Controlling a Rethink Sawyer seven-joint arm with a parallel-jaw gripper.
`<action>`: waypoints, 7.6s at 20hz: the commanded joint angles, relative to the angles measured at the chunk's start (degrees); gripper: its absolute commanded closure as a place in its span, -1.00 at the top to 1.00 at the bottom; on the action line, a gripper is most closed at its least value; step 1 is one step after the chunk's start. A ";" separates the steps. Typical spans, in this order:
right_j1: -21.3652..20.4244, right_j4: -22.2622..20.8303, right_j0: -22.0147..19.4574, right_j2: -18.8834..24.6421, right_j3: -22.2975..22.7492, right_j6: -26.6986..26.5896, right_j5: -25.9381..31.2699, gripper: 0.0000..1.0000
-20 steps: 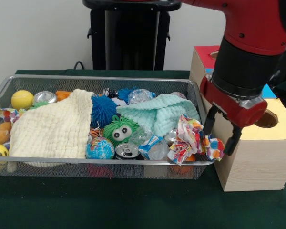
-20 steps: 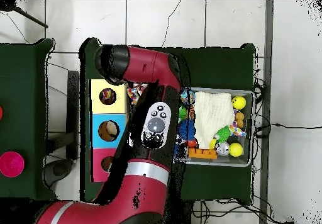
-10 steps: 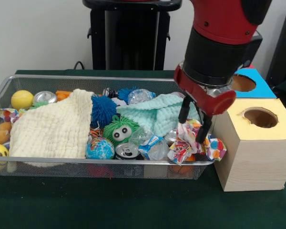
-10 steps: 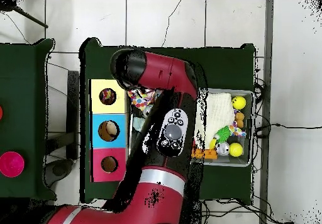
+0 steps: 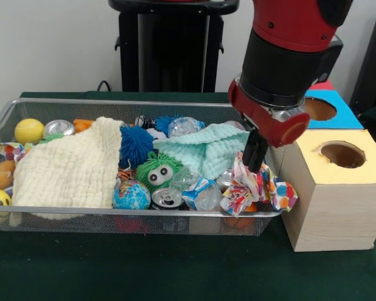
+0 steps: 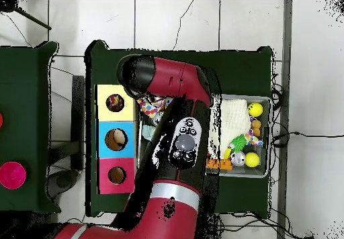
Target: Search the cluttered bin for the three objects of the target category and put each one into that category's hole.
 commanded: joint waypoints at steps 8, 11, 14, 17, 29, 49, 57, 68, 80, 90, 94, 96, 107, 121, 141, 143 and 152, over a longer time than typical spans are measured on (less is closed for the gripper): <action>0.80 -4.36 -1.35 9.70 9.01 -6.05 -5.68 -1.00; 0.42 -5.64 -1.54 10.23 9.57 -6.25 -5.76 1.00; 0.22 -5.57 -2.10 10.87 10.16 -6.41 -5.85 1.00; -0.17 -6.16 -3.49 12.08 10.90 -8.08 -7.10 1.00; -0.28 -9.97 -5.40 14.41 13.70 -8.47 -6.09 1.00; -4.02 -10.32 -2.09 12.98 5.33 -0.42 6.02 -1.00; -7.46 -8.15 0.30 11.43 -2.18 6.23 18.11 -1.00; -7.98 -8.56 4.27 9.17 0.31 11.44 17.12 -1.00; -4.46 -6.40 7.48 7.93 2.71 16.21 9.01 -1.00; -2.68 -6.17 5.75 8.58 5.93 11.93 0.51 -1.00; -1.51 -6.80 4.65 8.66 4.94 9.33 -0.47 -1.00; -1.18 -6.91 4.02 8.95 4.86 8.11 -1.09 -1.00; -0.63 -9.04 -1.59 13.11 11.28 -1.67 -11.69 -1.00; -3.72 -4.58 7.55 7.17 10.57 13.91 0.09 -1.00; -3.86 -0.73 9.76 3.57 8.14 11.68 5.03 -1.00; -3.54 -0.57 9.98 3.53 8.59 11.79 4.16 -1.00; -1.05 0.47 8.49 6.12 13.33 9.69 -4.02 -1.00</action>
